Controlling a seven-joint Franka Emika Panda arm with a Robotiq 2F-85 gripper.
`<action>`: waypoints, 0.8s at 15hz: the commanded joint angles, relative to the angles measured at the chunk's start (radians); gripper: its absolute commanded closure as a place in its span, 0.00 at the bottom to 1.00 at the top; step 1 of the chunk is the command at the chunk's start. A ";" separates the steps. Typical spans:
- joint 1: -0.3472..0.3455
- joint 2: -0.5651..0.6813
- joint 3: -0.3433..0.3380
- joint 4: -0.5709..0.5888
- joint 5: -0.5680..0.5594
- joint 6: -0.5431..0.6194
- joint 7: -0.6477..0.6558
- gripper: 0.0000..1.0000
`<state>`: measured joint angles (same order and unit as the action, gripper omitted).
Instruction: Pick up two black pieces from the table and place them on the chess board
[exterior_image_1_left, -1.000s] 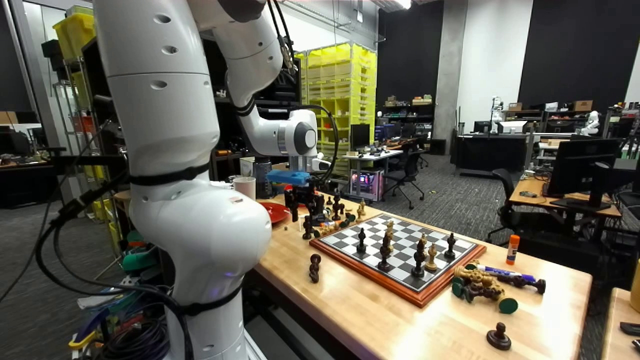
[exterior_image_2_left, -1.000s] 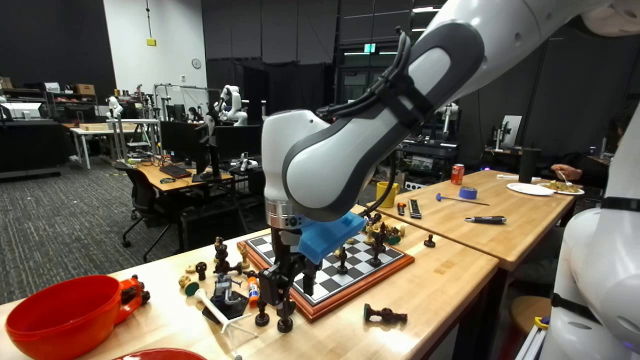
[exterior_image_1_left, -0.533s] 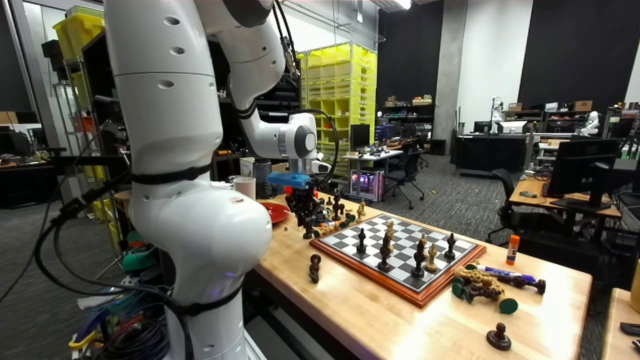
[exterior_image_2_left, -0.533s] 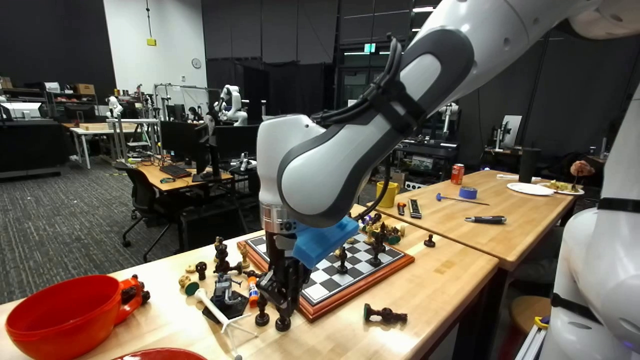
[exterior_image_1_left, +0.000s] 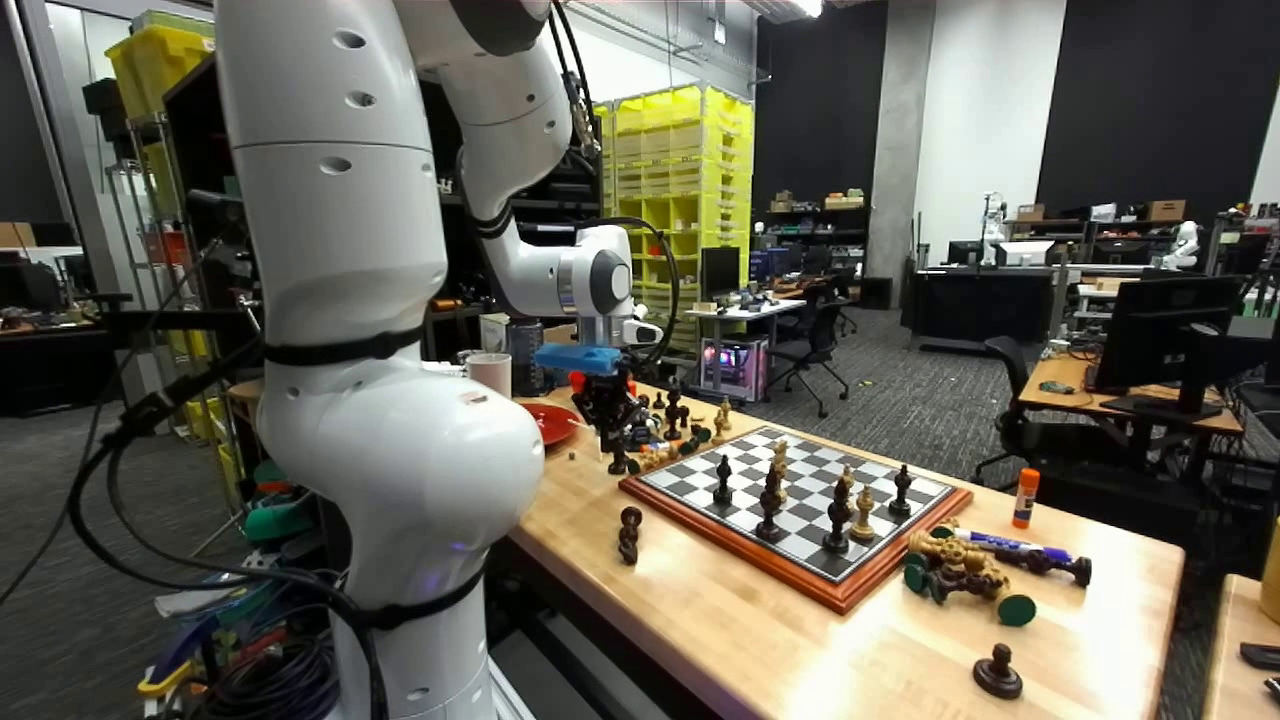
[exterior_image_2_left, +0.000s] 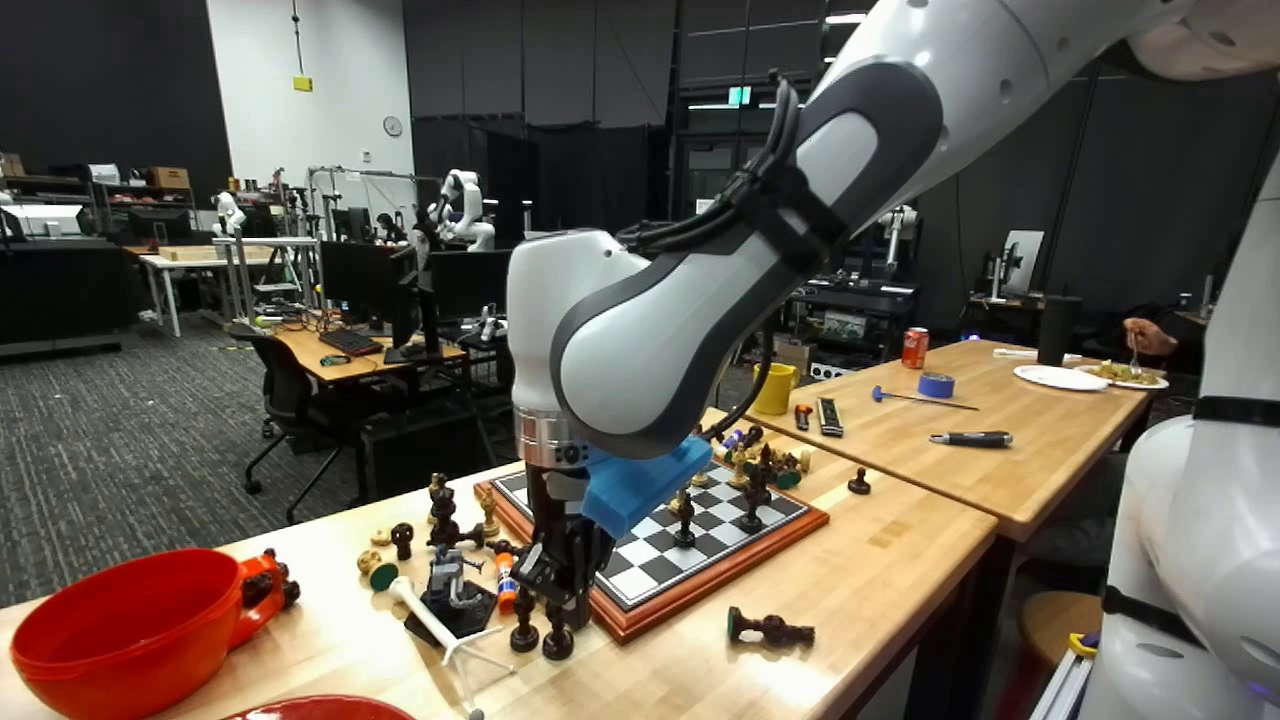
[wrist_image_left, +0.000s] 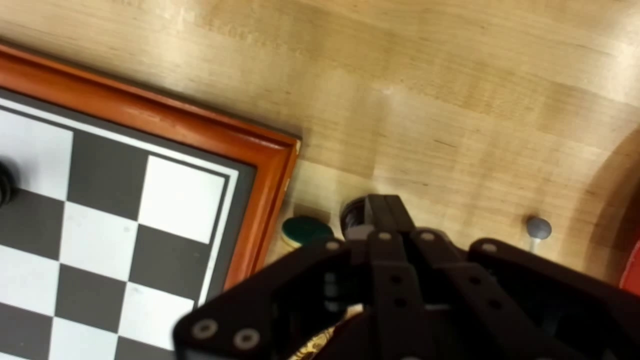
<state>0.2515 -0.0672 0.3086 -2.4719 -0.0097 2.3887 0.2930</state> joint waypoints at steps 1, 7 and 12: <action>0.008 0.003 -0.001 0.010 -0.027 -0.008 0.021 0.68; 0.012 0.014 0.001 0.023 -0.019 -0.009 0.015 0.29; 0.018 0.039 0.003 0.050 -0.030 -0.005 0.021 0.01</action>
<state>0.2598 -0.0509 0.3115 -2.4510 -0.0119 2.3886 0.2931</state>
